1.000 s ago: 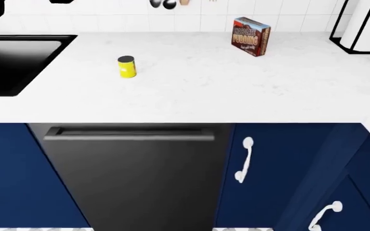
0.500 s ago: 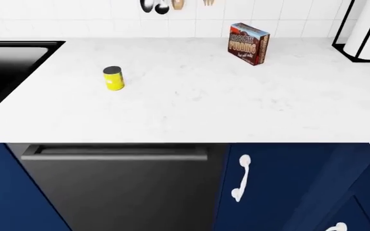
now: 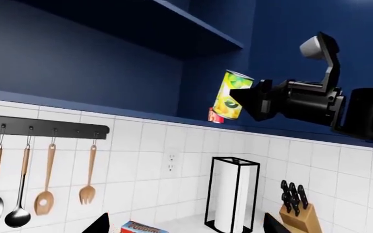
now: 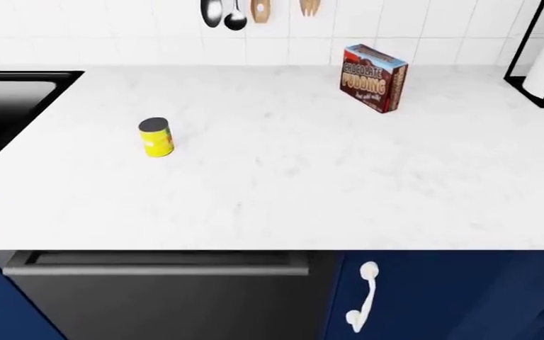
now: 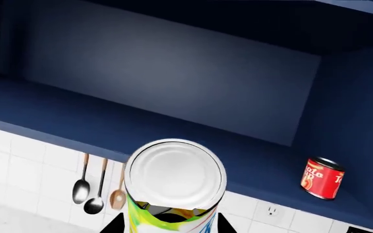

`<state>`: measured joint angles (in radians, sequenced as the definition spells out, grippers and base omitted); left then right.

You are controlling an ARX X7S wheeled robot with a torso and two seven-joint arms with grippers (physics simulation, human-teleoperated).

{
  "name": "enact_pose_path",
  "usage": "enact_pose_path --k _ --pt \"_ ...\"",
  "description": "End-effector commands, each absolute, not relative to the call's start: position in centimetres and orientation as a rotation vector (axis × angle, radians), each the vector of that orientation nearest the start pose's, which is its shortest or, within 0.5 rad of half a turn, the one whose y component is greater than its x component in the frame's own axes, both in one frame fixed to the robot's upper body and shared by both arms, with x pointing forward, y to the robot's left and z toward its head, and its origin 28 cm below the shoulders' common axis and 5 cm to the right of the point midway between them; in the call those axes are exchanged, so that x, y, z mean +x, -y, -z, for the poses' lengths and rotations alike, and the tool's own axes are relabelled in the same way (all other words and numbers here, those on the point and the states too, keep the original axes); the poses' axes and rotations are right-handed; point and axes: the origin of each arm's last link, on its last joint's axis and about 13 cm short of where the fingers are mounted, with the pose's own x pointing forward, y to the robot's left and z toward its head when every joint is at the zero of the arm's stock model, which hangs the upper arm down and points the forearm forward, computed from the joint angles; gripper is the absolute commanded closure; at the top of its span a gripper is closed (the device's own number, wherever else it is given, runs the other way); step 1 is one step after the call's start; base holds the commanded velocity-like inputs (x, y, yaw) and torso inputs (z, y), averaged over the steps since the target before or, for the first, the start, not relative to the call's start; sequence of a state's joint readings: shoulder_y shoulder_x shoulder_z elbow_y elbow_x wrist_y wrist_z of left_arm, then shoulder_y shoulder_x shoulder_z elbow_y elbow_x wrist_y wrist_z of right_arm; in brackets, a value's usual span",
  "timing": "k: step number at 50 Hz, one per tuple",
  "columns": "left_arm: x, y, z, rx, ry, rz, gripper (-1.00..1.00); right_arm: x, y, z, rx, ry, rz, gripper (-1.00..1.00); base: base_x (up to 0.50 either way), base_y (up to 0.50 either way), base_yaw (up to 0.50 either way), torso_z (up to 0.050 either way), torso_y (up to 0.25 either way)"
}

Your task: Pick the cans from the counter and place them in their designated side in the cabinet.

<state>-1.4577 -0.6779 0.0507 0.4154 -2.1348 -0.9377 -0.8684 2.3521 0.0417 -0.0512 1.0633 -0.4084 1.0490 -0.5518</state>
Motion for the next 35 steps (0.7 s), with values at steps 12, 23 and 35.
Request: enact_pose_path --k 12,23,35 --pt "16.5 -24.63 -40.49 -0.239 0.325 0.673 -1.0 27.81 14.02 -57.44 -0.239 0.184 -0.106 1.0 0.26 0.0 0.0 0.0 0.001" --pt "16.15 -24.52 -40.52 -0.234 0.326 0.681 -1.0 27.81 14.02 -57.44 -0.239 0.184 -0.106 1.0 0.26 0.0 0.0 0.0 0.0" --pt "15.94 -24.53 -40.57 -0.232 0.329 0.682 -1.0 27.81 14.02 -57.44 -0.239 0.184 -0.106 1.0 0.14 -0.01 0.0 0.0 0.002"
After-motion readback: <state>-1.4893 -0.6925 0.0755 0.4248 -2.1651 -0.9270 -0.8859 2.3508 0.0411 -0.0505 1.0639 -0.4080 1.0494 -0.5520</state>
